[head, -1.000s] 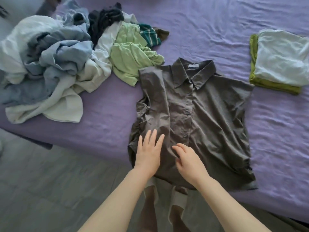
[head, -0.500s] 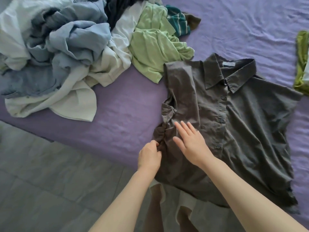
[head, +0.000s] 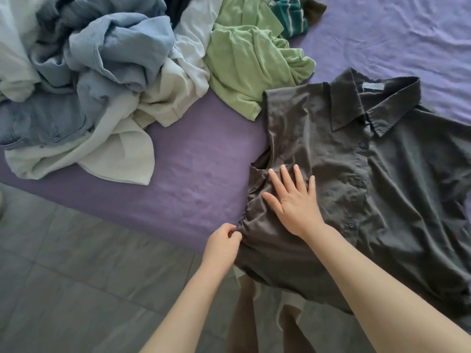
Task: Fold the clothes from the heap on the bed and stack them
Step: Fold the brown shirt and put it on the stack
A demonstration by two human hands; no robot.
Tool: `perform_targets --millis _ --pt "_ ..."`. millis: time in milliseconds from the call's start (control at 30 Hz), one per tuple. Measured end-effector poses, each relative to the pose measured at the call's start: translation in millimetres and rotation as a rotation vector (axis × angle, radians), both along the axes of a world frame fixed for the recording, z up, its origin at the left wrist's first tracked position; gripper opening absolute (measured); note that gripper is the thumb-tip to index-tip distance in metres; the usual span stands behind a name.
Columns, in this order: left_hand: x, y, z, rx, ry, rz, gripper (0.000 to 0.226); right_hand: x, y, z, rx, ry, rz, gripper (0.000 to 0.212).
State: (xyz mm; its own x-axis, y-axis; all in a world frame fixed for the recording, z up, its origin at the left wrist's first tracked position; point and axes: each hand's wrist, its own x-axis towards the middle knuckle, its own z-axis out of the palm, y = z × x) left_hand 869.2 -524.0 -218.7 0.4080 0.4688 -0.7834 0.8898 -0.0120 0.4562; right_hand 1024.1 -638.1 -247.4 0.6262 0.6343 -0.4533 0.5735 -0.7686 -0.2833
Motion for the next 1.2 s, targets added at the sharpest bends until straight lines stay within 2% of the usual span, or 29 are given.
perform_targets --millis 133,367,500,567,667,700,767,833,900,1000,1033,1067,1133,1200 --pt "8.0 2.8 -1.1 0.014 -0.178 0.053 0.035 -1.2 -0.7 -2.7 0.004 -0.026 0.018 0.076" --pt "45.8 1.5 -14.9 -0.097 -0.263 0.092 0.031 -3.8 1.2 -17.5 -0.021 -0.061 0.044 0.077" --pt "49.0 11.0 -24.6 0.075 -0.316 0.016 0.012 4.8 -18.9 -21.4 -0.023 -0.131 0.087 0.067" --pt "41.8 14.5 -25.6 0.143 -0.294 0.006 0.01 8.8 -28.5 -21.4 -0.041 -0.17 0.101 0.063" --pt "41.8 14.2 -27.9 0.356 -0.102 -0.14 0.025 13.1 -26.6 -19.4 -0.025 -0.183 0.075 0.063" --pt "45.4 14.0 -26.7 0.438 -0.087 -0.179 0.032 15.8 -22.7 -19.1 -0.015 -0.19 0.05 0.063" --pt "61.4 14.0 -22.1 0.506 -0.187 -0.215 0.055 25.5 -12.9 -19.7 -0.005 -0.203 0.013 0.064" --pt "87.9 19.6 -24.4 0.444 -0.271 -0.219 0.074 39.2 -0.8 -22.5 -0.035 -0.206 0.024 0.067" --pt "116.4 25.6 -29.8 0.276 -0.287 -0.144 0.079 52.6 10.4 -26.5 -0.072 -0.204 0.042 0.071" --pt "142.5 42.9 -37.4 -0.054 -0.312 0.195 0.047 72.0 16.7 -26.4 -0.064 -0.182 -0.054 0.073" --pt "142.6 48.6 -39.0 -0.073 -0.284 0.199 0.038 76.4 14.5 -24.5 -0.069 -0.166 -0.085 0.072" --pt "141.8 53.1 -38.7 -0.02 -0.236 0.121 0.035 80.0 11.1 -22.6 -0.081 -0.157 -0.101 0.071" --pt "142.7 56.0 -32.3 0.148 -0.166 -0.07 0.043 85.2 2.9 -18.0 -0.106 -0.159 -0.094 0.072" --pt "153.7 53.1 -18.7 0.45 -0.163 -0.225 0.059 92.6 -5.3 -12.9 -0.091 -0.202 -0.107 0.072"
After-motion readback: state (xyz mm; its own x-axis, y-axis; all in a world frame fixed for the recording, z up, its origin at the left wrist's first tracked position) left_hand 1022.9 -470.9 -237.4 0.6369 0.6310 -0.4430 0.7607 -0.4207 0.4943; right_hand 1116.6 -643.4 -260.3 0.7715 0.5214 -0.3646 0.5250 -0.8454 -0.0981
